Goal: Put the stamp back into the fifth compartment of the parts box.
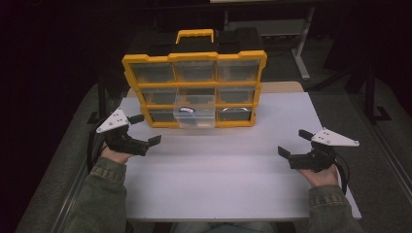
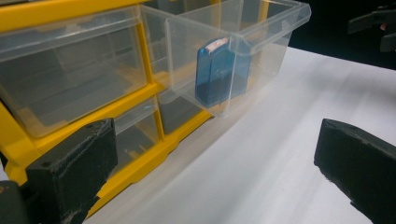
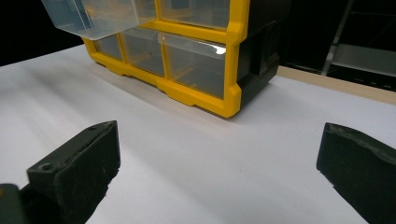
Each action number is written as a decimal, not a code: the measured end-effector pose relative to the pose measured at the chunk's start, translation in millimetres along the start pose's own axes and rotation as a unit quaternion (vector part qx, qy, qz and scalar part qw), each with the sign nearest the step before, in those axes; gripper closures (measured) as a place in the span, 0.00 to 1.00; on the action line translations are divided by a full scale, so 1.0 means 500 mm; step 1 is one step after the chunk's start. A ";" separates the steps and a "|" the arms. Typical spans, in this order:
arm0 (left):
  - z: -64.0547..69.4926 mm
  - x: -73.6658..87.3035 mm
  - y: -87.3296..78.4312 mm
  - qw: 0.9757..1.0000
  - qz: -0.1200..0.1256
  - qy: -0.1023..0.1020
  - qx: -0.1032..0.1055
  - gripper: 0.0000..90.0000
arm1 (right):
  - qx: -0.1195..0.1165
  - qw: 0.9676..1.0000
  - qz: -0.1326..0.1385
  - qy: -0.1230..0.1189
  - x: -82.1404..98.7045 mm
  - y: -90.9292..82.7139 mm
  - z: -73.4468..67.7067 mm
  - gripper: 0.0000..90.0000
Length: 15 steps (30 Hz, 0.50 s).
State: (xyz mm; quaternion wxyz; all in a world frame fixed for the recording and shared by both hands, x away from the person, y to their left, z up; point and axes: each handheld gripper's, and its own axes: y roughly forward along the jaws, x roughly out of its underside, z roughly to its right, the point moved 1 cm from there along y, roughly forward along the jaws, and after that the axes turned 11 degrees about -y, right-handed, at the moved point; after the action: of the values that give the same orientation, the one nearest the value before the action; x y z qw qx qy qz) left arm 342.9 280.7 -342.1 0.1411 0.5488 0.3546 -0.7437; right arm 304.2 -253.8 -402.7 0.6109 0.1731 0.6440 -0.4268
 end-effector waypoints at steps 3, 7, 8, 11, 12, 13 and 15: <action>-0.007 0.010 -0.001 1.000 0.006 -0.006 0.003 0.00 | 0.000 1.000 0.000 0.000 0.000 0.000 -0.001 0.00; -0.013 0.020 0.000 1.000 0.003 -0.009 -0.004 0.00 | 0.000 1.000 0.000 0.000 0.000 0.000 0.000 0.00; -0.015 0.023 0.000 1.000 0.004 -0.011 -0.004 0.00 | -0.001 1.000 0.000 0.000 -0.001 -0.001 -0.001 0.00; -0.021 0.035 0.000 1.000 0.001 -0.015 -0.006 0.00 | 0.000 1.000 0.001 0.000 -0.001 -0.002 -0.001 0.00; -0.021 0.035 0.000 1.000 0.001 -0.015 -0.006 0.00 | 0.000 1.000 0.001 0.000 -0.001 -0.002 -0.001 0.00; -0.024 0.042 -0.003 1.000 0.002 -0.020 -0.004 0.00 | -0.001 1.000 0.002 0.000 -0.001 -0.002 -0.001 0.00; -0.027 0.046 -0.005 1.000 0.002 -0.020 -0.006 0.00 | -0.001 1.000 0.002 -0.001 -0.002 -0.003 -0.001 0.00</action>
State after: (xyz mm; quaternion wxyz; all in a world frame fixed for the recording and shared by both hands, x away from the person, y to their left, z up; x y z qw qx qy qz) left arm 342.7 296.0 -364.3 0.1529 0.5337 0.3553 -0.7520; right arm 302.9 -253.8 -401.6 0.6129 0.1738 0.6430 -0.4252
